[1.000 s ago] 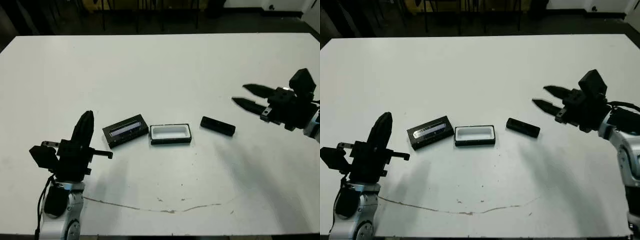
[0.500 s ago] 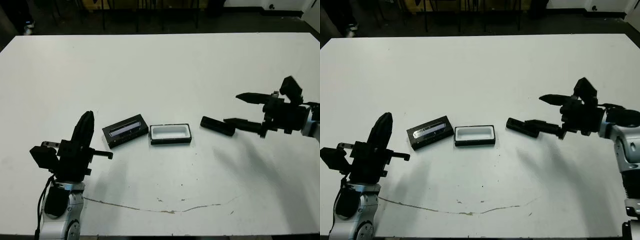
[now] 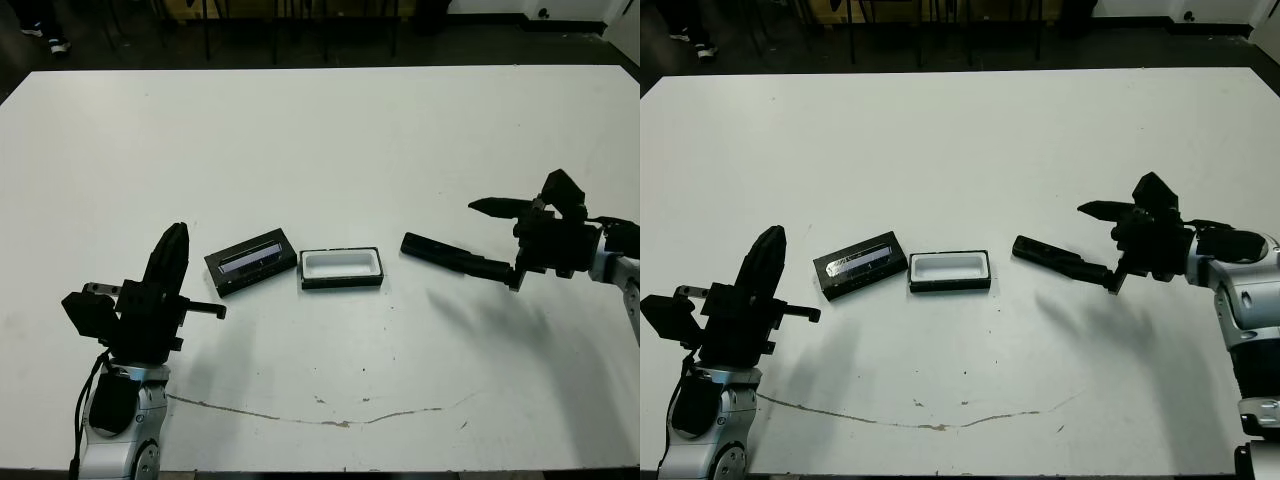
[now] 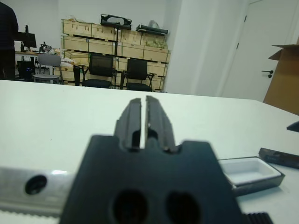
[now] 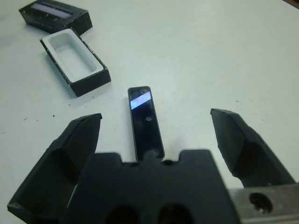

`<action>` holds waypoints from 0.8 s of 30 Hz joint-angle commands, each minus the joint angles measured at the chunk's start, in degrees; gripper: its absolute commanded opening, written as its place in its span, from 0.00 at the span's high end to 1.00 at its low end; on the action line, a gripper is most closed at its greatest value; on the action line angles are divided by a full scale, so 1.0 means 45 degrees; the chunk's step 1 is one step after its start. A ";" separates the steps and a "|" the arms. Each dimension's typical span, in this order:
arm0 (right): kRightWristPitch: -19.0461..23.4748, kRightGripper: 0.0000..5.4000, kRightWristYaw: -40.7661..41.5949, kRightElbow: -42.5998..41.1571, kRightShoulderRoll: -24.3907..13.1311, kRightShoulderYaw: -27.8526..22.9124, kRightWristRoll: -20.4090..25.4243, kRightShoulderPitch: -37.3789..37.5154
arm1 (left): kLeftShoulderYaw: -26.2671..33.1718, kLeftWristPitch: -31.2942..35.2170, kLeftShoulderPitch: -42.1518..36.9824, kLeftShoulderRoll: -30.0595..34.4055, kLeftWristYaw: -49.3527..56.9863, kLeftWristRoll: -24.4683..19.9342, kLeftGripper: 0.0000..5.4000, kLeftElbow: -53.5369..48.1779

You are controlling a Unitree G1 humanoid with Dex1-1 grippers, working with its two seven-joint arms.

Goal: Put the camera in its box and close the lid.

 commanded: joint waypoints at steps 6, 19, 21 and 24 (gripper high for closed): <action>-0.0568 0.00 -0.0009 0.1089 0.0313 0.0359 -0.0587 -0.0248 | 0.0102 0.0014 0.0247 0.0117 -0.0055 0.0004 1.00 0.0301; -0.1735 0.00 -0.0303 0.1743 0.0735 0.0509 -0.1168 0.0262 | 0.0138 0.0136 0.0215 0.0145 -0.0096 -0.0118 1.00 0.0240; -0.1750 0.00 -0.0418 0.1740 0.0810 0.0485 -0.1162 0.0386 | 0.0124 0.0041 0.0220 0.0153 -0.0100 -0.0043 1.00 0.0263; -0.1384 0.00 -0.0724 0.1565 0.0995 0.0364 -0.1022 0.0642 | 0.0126 -0.0091 0.0245 0.0142 -0.0029 0.0166 1.00 0.0303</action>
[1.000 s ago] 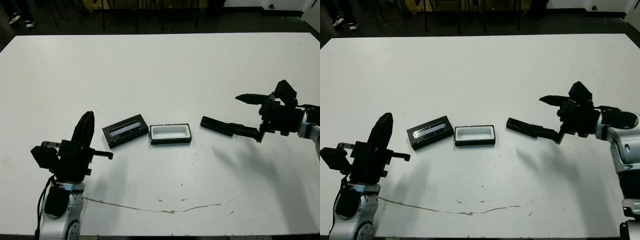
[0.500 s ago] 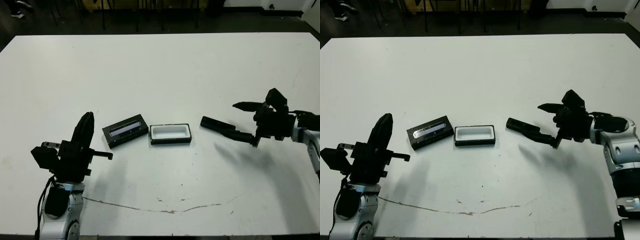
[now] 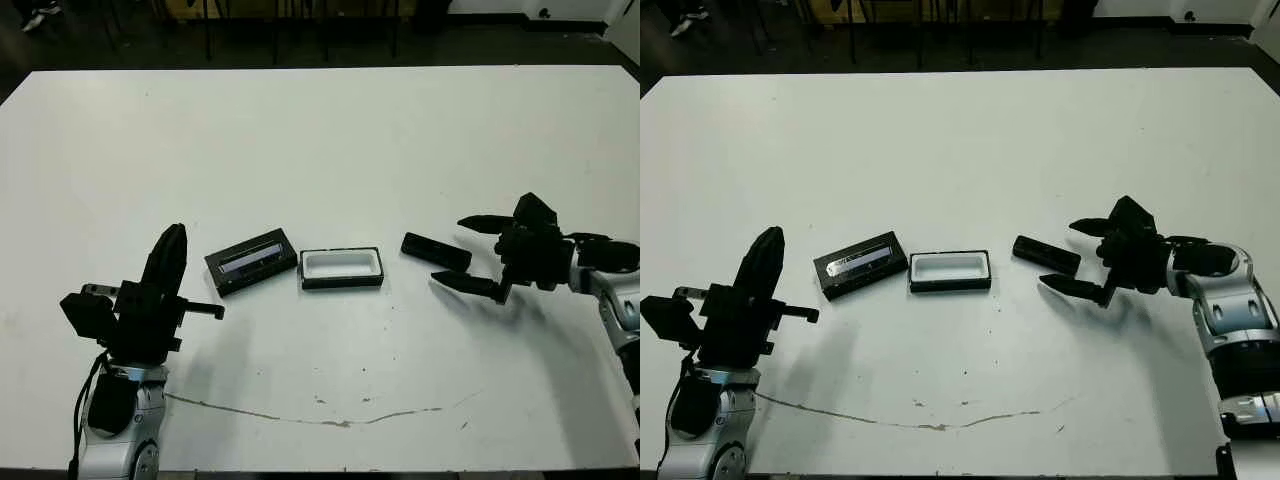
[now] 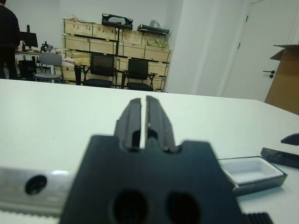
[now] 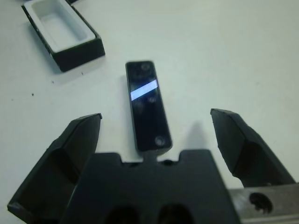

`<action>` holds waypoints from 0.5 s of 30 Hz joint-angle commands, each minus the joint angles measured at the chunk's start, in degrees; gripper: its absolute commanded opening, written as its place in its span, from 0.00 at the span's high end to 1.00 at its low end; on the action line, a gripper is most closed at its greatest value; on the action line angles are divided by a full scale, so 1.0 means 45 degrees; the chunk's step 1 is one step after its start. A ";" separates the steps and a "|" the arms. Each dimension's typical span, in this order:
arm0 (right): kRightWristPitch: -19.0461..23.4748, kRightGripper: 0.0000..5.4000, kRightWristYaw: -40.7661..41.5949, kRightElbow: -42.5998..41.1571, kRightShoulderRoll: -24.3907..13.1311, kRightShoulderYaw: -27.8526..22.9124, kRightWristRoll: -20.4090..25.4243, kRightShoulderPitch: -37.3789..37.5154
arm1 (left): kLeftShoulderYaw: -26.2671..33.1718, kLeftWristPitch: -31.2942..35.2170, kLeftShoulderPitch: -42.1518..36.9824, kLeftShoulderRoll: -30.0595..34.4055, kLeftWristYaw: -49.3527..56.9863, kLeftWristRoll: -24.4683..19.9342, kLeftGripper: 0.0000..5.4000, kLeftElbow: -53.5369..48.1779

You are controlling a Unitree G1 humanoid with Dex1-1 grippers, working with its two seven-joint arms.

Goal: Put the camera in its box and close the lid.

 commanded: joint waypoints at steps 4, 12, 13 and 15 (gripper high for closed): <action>0.1112 0.00 -0.1128 -0.0925 0.0354 -0.0244 0.0028 0.0906 | 0.0064 0.0203 0.0340 0.0122 -0.0035 -0.0045 1.00 0.0150; 0.1732 0.19 -0.2240 -0.1846 0.0630 -0.0298 0.0038 0.1460 | 0.0077 0.0033 0.0339 0.0139 -0.0057 0.0031 1.00 0.0233; 0.1870 0.22 -0.2299 -0.1845 0.0666 -0.0299 0.0062 0.1462 | 0.0084 0.0019 0.0332 0.0139 -0.0092 -0.0020 1.00 0.0251; 0.1720 0.29 -0.2493 -0.1905 0.0669 -0.0177 -0.0162 0.1527 | 0.0091 0.0007 0.0319 0.0142 -0.0128 -0.0071 1.00 0.0262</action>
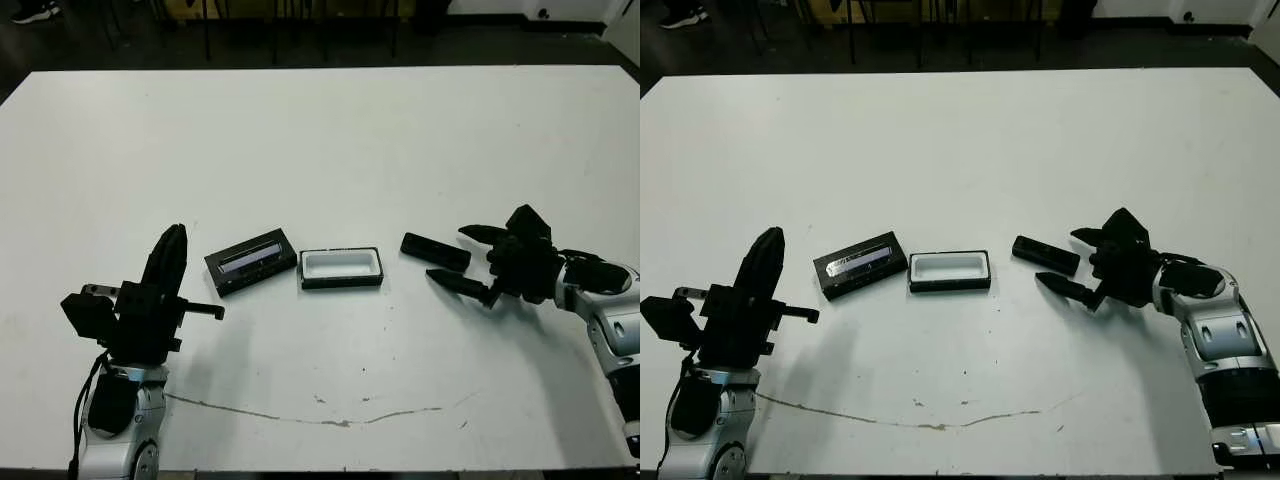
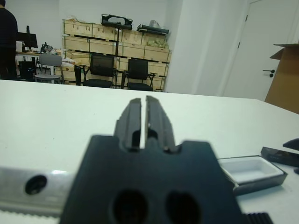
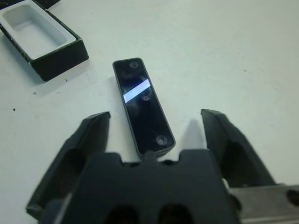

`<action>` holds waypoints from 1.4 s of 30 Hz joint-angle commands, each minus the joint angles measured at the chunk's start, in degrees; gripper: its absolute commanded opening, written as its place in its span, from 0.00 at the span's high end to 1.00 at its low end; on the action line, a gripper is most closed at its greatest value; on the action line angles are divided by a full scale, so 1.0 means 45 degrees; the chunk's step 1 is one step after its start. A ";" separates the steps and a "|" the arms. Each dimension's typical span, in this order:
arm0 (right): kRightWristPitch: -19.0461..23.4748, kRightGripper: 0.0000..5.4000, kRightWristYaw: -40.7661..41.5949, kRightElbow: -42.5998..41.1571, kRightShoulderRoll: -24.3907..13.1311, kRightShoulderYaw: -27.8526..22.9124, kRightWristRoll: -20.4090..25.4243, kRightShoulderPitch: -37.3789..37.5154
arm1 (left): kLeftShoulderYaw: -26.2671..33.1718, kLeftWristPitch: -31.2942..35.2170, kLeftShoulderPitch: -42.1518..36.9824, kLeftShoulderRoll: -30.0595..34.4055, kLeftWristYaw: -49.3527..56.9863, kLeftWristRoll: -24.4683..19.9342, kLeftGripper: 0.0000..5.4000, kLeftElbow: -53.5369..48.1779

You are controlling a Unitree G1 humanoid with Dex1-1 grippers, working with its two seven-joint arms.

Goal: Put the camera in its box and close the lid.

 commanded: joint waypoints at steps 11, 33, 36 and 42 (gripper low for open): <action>0.0847 0.66 0.0433 -0.0195 -0.0699 0.1403 -0.1155 -0.0065 | 0.0136 0.0101 0.0287 0.0132 -0.0229 -0.0229 1.00 0.0213; 0.0316 0.86 0.0369 -0.1038 -0.0483 0.0229 0.0032 -0.0333 | 0.0120 0.0229 0.0389 0.0129 -0.0163 -0.0186 1.00 0.0088; 0.0673 0.86 0.0481 -0.1439 -0.0255 -0.0196 0.0686 -0.0786 | 0.0096 0.0190 0.0392 0.0109 -0.0172 -0.0194 1.00 0.0114; 0.2113 0.86 0.0973 -0.2157 -0.0268 -0.0015 0.1412 -0.2233 | 0.0062 0.0059 0.0393 0.0108 -0.0110 0.0043 1.00 0.0160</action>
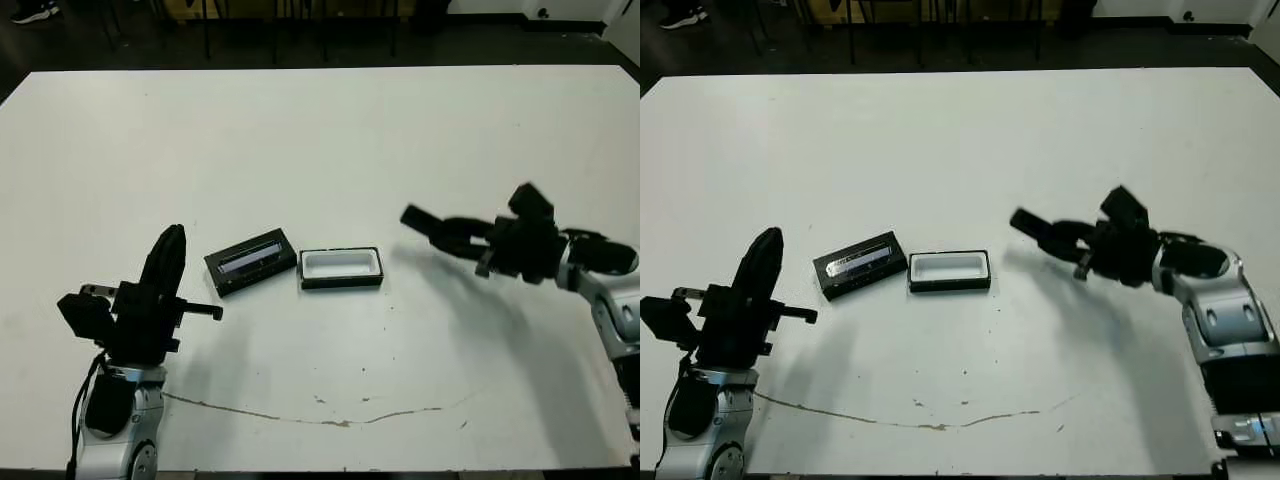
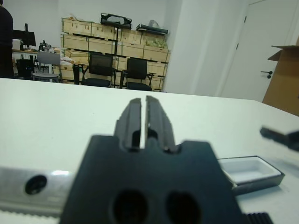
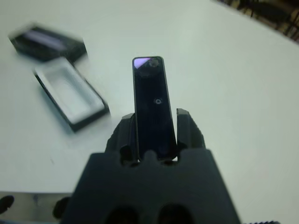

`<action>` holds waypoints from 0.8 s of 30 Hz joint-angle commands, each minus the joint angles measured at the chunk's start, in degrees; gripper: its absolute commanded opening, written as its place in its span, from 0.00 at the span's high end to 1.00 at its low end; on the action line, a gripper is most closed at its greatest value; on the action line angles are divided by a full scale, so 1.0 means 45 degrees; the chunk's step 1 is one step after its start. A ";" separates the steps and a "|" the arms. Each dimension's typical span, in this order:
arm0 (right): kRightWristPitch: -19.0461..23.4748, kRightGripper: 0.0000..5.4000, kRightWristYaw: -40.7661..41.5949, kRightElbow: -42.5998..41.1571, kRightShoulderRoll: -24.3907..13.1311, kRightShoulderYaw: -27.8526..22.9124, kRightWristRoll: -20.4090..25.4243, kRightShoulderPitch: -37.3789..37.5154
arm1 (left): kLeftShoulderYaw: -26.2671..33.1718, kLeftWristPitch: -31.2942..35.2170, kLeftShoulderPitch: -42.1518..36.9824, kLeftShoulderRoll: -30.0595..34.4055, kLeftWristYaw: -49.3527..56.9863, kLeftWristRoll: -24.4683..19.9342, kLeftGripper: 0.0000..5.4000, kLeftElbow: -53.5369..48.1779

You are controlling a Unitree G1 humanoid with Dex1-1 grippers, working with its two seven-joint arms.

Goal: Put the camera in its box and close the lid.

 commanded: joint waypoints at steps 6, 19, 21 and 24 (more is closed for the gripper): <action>0.0321 0.86 0.2044 0.1001 0.0002 0.1660 -0.0495 -0.2565 | -0.0052 0.0114 0.0374 0.0001 0.0106 0.0164 1.00 0.0121; -0.0383 0.86 0.4115 0.2130 0.0855 0.4978 -0.2920 -0.4448 | -0.0237 0.0010 0.0377 -0.0077 0.0258 0.0411 1.00 0.0171; -0.0106 0.86 0.4240 0.2168 0.0978 0.5231 -0.3134 -0.4534 | -0.0254 0.0014 0.0380 -0.0106 0.0262 0.0368 1.00 0.0176; -0.0132 0.86 0.4427 0.2218 0.1146 0.5321 -0.3174 -0.4503 | -0.0297 0.0165 0.0417 -0.0136 0.0337 0.0340 1.00 0.0079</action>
